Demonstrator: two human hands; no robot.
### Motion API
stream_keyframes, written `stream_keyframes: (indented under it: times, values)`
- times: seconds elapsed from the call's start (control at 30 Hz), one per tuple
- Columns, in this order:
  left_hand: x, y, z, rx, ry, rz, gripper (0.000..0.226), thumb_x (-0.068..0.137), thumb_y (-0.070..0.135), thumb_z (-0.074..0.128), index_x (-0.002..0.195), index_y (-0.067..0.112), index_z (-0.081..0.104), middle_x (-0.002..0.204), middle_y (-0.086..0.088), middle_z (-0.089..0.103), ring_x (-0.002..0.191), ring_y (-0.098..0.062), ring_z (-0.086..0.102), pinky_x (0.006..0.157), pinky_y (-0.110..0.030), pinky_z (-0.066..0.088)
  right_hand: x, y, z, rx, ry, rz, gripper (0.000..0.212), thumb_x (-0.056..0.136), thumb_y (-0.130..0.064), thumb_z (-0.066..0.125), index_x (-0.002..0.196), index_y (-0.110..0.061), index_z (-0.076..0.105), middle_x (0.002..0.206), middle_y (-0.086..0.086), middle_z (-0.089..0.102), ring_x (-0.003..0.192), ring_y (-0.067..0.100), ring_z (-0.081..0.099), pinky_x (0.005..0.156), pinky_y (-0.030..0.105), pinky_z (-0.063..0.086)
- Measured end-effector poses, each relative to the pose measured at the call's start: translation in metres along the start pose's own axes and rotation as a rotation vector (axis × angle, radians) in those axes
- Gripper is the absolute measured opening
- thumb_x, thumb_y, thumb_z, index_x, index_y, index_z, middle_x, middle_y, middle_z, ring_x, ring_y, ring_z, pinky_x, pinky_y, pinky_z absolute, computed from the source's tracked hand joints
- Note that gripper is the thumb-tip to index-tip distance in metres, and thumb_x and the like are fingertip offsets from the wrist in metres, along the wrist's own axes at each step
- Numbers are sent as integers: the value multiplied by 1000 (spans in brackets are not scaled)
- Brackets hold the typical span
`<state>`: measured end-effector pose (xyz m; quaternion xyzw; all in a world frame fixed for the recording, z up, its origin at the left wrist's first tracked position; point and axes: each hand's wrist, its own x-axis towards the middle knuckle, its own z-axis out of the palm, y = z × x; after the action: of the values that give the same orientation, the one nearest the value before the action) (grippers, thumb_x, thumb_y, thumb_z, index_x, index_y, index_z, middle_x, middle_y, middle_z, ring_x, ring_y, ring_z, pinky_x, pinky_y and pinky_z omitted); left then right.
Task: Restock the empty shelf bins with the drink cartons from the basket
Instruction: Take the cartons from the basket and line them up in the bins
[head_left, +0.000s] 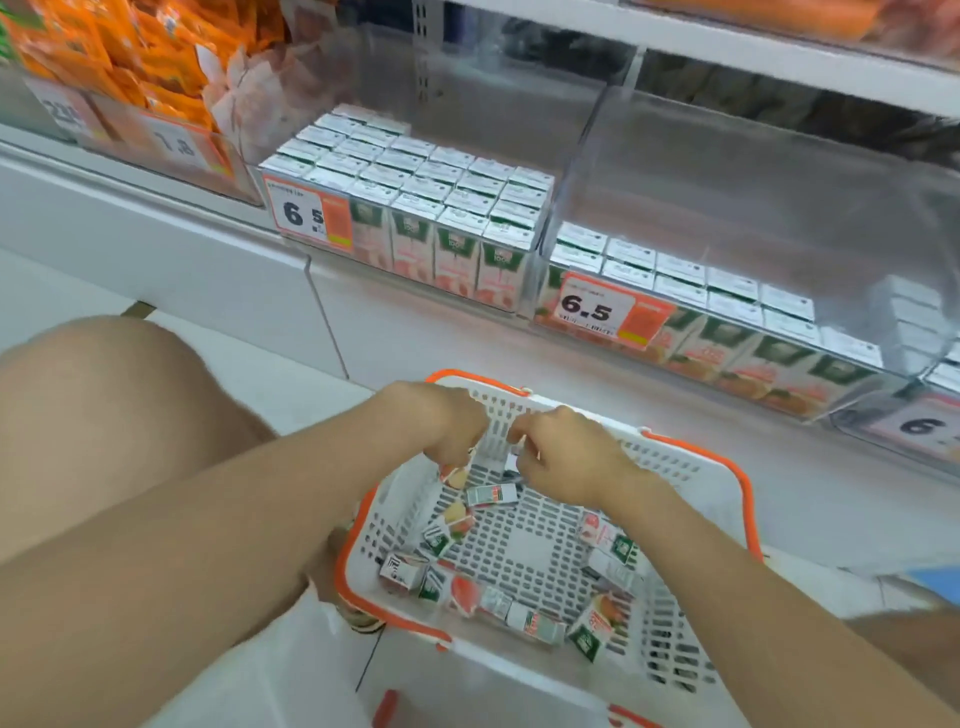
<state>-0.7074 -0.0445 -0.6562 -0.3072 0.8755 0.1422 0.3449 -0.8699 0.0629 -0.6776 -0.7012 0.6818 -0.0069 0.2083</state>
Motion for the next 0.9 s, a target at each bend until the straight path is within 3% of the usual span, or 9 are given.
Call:
stream_keyframes:
  times: [0.1,0.23,0.37,0.5,0.57,0.63,0.77,0.83,0.9]
  values:
    - [43,1,30,38,-45,-9,12,102,17,54,111,24,57,108,-3,49,87,-24,46,63,-32,38,2,21,38,0,-141,64,36,97,-14,50,128,-13,68,112,13,71,104,33,64,78,41,55]
    - [76,0,53,-14,-14,-12,19,102,8,53,115,18,61,113,-7,60,90,-28,61,68,-34,45,14,41,77,-18,-186,114,30,98,-12,47,119,-10,68,104,18,69,86,37,65,69,42,56]
    - [103,-9,85,-149,146,-87,19,99,5,52,112,13,64,118,-12,63,98,-29,64,79,-39,54,29,52,107,-65,-189,91,27,99,-6,50,123,-7,62,116,18,66,92,36,61,69,38,45]
    - [130,-13,112,-253,267,-140,33,96,7,62,129,10,60,130,-12,59,119,-34,61,98,-43,52,48,62,135,-132,-124,25,44,99,-3,53,143,-9,51,142,16,56,122,38,57,93,42,50]
    - [141,-11,124,-264,238,-150,43,94,0,62,136,8,54,140,-12,55,128,-34,57,104,-45,51,54,68,149,-187,-156,0,63,96,-2,60,155,-13,38,159,16,41,141,39,43,111,49,44]
    - [149,-10,137,-260,207,-144,67,92,-8,61,153,7,38,159,-11,41,146,-31,44,116,-46,44,58,71,158,-219,-205,6,82,92,-2,67,161,-18,24,165,16,25,148,41,28,116,54,38]
    - [154,-5,150,-182,205,-115,100,88,-11,65,165,4,3,166,-16,20,157,-34,19,124,-44,32,57,78,177,-296,-193,69,87,91,0,63,161,-23,16,152,19,34,136,44,32,110,51,38]
    - [156,-4,151,-119,215,-117,95,85,-11,65,162,3,11,157,-19,22,152,-36,24,119,-43,39,54,80,181,-241,-193,124,83,86,5,63,154,-23,25,141,20,41,126,41,42,99,48,44]
    - [158,-4,151,-34,202,-126,76,86,-8,66,152,3,31,151,-21,24,144,-38,33,115,-45,43,53,81,183,-139,-192,183,78,81,10,64,145,-19,32,134,19,45,113,39,52,77,43,45]
